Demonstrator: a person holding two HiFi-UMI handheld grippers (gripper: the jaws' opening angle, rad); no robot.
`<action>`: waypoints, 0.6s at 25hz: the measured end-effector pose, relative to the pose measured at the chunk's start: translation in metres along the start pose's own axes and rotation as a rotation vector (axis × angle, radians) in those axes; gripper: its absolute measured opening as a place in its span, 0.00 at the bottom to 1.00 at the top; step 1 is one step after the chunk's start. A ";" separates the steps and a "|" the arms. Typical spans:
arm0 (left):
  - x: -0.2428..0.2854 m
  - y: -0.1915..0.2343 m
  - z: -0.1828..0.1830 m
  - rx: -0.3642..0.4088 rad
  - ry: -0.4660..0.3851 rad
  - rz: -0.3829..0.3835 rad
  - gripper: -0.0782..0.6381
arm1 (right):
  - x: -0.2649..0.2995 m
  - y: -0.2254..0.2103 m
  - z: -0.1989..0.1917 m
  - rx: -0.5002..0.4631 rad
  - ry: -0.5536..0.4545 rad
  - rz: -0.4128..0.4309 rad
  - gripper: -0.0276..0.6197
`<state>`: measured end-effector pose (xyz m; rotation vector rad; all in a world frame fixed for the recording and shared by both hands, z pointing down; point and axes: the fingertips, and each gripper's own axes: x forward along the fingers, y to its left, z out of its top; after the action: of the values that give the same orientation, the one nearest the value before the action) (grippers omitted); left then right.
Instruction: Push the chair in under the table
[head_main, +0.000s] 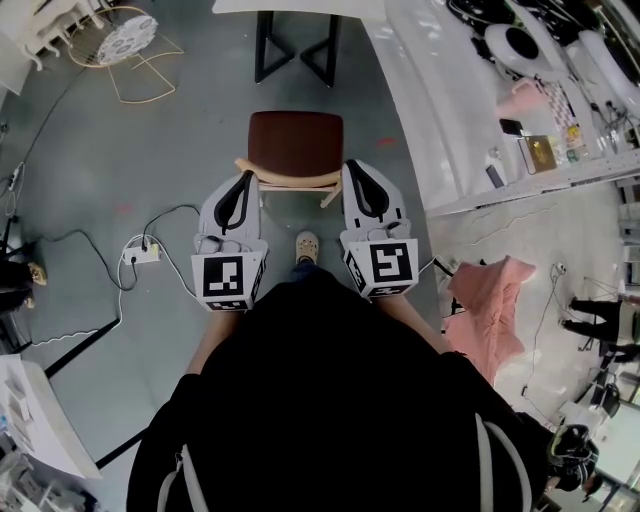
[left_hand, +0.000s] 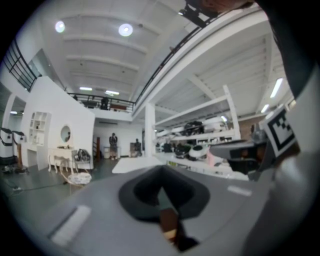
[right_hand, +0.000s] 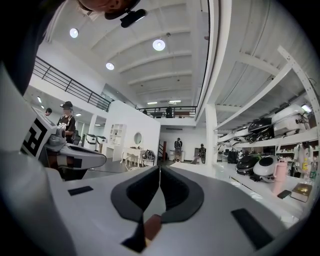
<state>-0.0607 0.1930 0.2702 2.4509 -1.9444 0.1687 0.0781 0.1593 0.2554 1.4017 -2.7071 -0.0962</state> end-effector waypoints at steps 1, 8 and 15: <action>0.002 0.001 0.000 -0.004 -0.001 0.001 0.12 | 0.002 -0.002 0.000 -0.001 0.001 -0.003 0.08; 0.046 0.004 0.001 -0.018 -0.005 0.003 0.12 | 0.036 -0.031 -0.008 0.007 0.014 0.005 0.08; 0.106 0.008 -0.001 -0.007 -0.014 0.005 0.12 | 0.081 -0.069 -0.027 0.017 0.043 0.031 0.08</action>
<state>-0.0444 0.0885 0.2806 2.4503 -1.9528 0.1442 0.0911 0.0531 0.2801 1.3502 -2.6997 -0.0405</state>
